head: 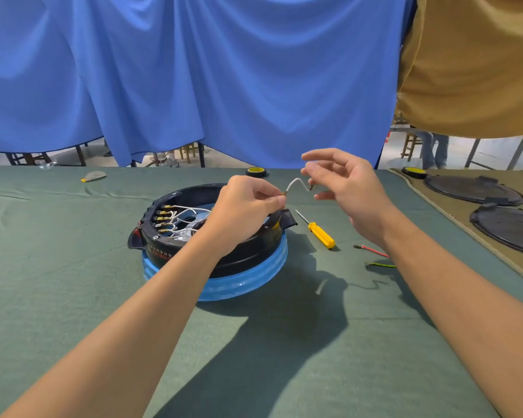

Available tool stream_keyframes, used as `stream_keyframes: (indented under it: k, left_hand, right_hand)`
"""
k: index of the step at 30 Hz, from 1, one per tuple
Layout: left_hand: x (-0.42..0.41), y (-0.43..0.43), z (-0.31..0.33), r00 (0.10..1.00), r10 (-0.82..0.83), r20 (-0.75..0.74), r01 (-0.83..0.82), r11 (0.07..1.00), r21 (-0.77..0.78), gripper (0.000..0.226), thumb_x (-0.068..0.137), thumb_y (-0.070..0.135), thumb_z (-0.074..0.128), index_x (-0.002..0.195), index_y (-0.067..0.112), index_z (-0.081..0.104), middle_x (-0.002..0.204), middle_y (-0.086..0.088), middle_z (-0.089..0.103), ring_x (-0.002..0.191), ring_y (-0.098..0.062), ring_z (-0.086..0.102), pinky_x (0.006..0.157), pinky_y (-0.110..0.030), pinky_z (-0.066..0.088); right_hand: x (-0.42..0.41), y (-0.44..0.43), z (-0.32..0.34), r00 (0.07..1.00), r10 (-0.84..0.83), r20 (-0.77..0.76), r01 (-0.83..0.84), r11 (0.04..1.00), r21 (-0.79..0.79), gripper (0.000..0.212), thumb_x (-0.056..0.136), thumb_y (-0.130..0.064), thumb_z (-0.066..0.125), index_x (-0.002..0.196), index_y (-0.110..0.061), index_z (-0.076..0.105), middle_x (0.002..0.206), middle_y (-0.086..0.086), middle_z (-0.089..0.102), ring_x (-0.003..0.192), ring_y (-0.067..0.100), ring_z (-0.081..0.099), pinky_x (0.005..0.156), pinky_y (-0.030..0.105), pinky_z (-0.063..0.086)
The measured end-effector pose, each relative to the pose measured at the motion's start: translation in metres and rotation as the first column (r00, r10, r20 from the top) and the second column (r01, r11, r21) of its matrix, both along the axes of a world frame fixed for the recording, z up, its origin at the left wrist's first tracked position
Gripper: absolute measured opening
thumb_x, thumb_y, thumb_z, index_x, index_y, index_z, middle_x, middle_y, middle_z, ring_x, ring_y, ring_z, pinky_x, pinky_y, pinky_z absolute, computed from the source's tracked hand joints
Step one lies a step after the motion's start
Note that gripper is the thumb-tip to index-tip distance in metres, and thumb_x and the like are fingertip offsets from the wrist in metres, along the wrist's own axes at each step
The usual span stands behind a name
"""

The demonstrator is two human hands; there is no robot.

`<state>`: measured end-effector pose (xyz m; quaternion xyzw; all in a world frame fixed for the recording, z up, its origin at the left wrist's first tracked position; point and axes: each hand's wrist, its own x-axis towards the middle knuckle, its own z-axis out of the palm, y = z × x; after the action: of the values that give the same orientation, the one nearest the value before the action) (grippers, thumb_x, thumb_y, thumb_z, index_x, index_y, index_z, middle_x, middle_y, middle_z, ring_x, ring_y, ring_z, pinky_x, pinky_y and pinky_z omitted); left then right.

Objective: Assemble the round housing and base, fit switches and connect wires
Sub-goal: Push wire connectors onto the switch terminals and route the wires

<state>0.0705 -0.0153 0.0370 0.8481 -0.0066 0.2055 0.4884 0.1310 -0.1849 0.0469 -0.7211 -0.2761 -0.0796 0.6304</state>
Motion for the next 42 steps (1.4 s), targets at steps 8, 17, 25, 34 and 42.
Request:
stream_keyframes:
  k: [8,17,25,34,42]
  left_hand:
    - [-0.009,0.005,0.014,0.993,0.036,0.111,-0.035,0.999,-0.013,0.011,0.091,0.018,0.071,0.097,0.011,0.076,0.088,-0.003,0.076,0.089,-0.018,0.071,0.091,-0.042,0.055]
    - [-0.017,0.034,0.029,0.988,0.069,0.141,-0.062,0.997,-0.053,0.009,0.089,0.019,0.072,0.083,0.021,0.078,0.079,0.003,0.076,0.078,-0.006,0.07,0.087,-0.029,0.056]
    - [-0.029,0.1,0.009,0.894,0.37,0.251,-0.347,0.928,-0.133,0.012,0.092,0.021,0.064,0.089,0.02,0.075,0.082,0.011,0.072,0.081,-0.007,0.064,0.082,-0.029,0.051]
    - [-0.033,0.132,-0.045,0.847,0.52,0.108,-0.447,0.808,-0.384,0.024,0.099,0.029,0.051,0.105,0.02,0.072,0.095,0.012,0.068,0.099,-0.013,0.062,0.093,-0.036,0.048]
    - [-0.033,0.126,-0.058,0.884,0.453,0.114,-0.361,0.817,-0.449,0.031,0.086,0.042,0.045,0.07,0.04,0.071,0.08,0.015,0.073,0.089,-0.012,0.066,0.088,-0.041,0.049]
  right_hand:
    - [-0.02,0.016,0.013,0.947,-0.031,0.321,0.137,0.939,-0.315,0.012,0.092,-0.02,0.063,0.082,-0.022,0.069,0.069,-0.002,0.071,0.07,0.014,0.067,0.08,0.038,0.054]
    - [-0.024,0.054,0.025,0.928,0.0,0.373,0.146,0.92,-0.364,0.008,0.09,-0.021,0.066,0.087,-0.016,0.072,0.073,-0.006,0.069,0.074,0.012,0.062,0.076,0.027,0.048]
    - [-0.028,0.083,0.02,0.962,0.063,0.265,0.05,0.914,-0.402,0.013,0.088,-0.022,0.068,0.075,-0.024,0.069,0.064,-0.008,0.068,0.064,0.005,0.062,0.075,0.026,0.048]
    - [-0.035,0.123,0.019,0.962,0.162,0.218,-0.024,0.851,-0.525,0.012,0.088,-0.023,0.069,0.076,-0.023,0.07,0.065,-0.012,0.064,0.062,0.001,0.056,0.068,0.021,0.047]
    - [-0.035,0.155,0.017,0.96,0.214,0.178,-0.061,0.787,-0.614,0.009,0.088,-0.02,0.069,0.079,-0.02,0.07,0.071,-0.008,0.067,0.073,0.009,0.062,0.069,0.024,0.048]
